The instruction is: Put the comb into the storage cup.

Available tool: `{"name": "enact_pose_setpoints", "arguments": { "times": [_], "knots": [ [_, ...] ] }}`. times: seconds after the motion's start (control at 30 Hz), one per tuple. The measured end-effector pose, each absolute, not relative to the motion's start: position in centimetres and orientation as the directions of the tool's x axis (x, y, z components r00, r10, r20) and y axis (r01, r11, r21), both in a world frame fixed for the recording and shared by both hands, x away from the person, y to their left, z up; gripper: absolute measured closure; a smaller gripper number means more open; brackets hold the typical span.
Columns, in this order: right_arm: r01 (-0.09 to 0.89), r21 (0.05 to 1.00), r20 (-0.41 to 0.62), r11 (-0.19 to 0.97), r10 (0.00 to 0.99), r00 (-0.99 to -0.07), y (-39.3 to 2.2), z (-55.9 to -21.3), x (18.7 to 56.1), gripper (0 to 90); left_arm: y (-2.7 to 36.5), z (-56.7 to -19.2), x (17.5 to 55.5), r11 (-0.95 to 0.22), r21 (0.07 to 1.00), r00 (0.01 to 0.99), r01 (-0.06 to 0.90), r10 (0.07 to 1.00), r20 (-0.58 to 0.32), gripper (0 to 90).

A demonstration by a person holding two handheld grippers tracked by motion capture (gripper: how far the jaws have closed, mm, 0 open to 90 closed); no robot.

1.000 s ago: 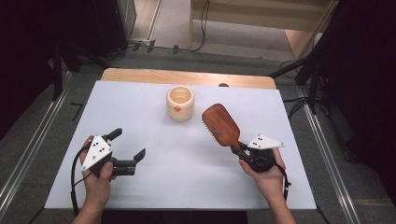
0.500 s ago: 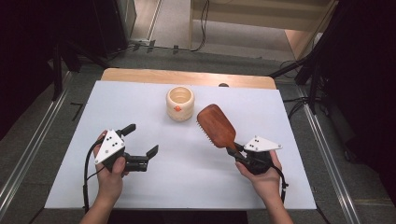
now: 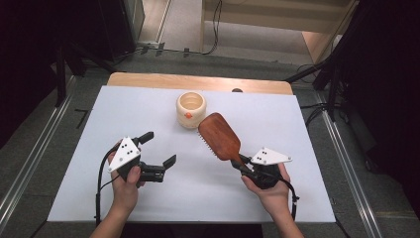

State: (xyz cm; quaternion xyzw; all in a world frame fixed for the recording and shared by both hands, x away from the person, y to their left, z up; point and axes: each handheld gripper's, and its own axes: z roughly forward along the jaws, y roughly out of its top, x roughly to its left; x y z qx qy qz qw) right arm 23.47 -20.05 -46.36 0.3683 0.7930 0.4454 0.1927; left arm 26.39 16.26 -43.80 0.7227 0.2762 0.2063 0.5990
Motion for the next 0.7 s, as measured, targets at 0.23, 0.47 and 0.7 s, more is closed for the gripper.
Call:
{"name": "enact_pose_setpoints", "arguments": {
  "times": [0.23, 0.47, 0.7],
  "knots": [
    [0.388, 0.855, 0.014, 0.344, 0.733, -0.681, -18.6, -46.6, 23.0, 69.9, 15.9, -43.9, 26.3, -0.099, 0.981, 0.788, 0.168, 0.611, -0.074, 0.0],
    [0.369, 0.867, 0.027, 0.335, 0.708, -0.705, -17.3, -46.7, 22.6, 69.9, 15.2, -43.9, 26.1, -0.068, 0.979, 0.806, 0.194, 0.579, -0.120, 0.0],
    [0.336, 0.877, 0.011, 0.344, 0.684, -0.730, -16.0, -46.6, 21.9, 70.0, 14.5, -44.0, 25.9, -0.043, 0.974, 0.822, 0.224, 0.545, -0.165, 0.0]
  ]
}}
